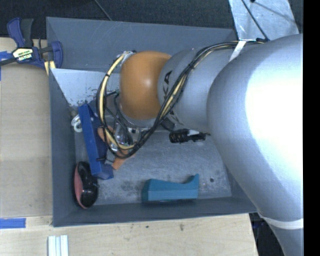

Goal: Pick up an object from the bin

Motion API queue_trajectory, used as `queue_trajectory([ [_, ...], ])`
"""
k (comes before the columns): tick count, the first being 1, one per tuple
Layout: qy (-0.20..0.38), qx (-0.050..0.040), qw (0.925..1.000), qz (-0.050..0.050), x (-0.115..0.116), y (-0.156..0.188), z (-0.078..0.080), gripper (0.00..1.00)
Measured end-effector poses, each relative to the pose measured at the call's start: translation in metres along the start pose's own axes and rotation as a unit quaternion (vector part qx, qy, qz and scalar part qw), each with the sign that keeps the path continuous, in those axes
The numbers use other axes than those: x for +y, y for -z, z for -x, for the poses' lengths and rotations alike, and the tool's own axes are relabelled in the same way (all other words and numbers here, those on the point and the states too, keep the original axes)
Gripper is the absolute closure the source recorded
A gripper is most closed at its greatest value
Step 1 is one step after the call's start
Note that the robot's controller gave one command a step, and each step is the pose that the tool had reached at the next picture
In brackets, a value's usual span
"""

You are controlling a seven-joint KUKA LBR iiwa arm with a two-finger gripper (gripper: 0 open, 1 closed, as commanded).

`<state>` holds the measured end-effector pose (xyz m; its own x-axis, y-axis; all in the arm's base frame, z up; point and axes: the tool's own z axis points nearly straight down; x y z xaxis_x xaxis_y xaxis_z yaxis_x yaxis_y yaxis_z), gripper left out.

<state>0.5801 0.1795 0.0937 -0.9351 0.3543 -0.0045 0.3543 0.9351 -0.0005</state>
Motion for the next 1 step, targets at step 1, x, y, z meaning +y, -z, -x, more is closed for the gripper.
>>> queue_trajectory([
  [1, -0.113, 0.0025, 0.9936, 0.001, -0.0213, -0.0215, 0.0161, 1.0],
])
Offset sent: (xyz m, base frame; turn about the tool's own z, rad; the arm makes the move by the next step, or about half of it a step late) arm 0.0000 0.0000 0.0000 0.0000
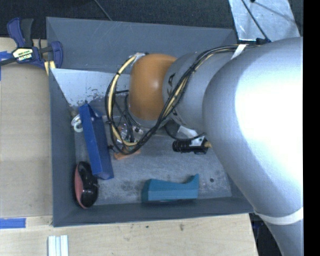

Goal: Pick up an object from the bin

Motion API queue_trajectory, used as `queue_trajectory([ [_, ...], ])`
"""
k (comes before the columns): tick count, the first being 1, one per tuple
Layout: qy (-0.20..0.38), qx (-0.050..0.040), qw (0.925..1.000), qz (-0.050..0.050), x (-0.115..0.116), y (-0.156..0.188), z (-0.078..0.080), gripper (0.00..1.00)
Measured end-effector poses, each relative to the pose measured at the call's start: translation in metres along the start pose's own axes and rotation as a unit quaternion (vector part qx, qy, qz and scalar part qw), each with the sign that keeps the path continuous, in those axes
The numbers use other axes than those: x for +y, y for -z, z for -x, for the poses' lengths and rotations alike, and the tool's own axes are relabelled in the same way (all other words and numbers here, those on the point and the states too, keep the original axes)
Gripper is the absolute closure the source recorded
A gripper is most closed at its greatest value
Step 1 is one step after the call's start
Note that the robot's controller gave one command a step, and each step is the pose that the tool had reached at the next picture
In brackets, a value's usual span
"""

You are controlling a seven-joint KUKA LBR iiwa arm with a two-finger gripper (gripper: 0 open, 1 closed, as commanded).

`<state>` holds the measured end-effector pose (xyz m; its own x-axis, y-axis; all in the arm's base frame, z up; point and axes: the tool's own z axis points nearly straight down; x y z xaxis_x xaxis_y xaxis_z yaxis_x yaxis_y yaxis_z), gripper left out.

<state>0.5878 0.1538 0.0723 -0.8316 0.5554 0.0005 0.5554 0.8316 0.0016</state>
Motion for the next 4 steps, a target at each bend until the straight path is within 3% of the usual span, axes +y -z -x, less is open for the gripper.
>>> queue_trajectory([
  [2, 0.001, -0.0002, 1.0, 0.0, -0.001, 0.003, 0.0, 1.0],
  [4, 0.001, -0.0001, 1.0, -0.001, -0.001, 0.038, 0.0, 1.0],
])
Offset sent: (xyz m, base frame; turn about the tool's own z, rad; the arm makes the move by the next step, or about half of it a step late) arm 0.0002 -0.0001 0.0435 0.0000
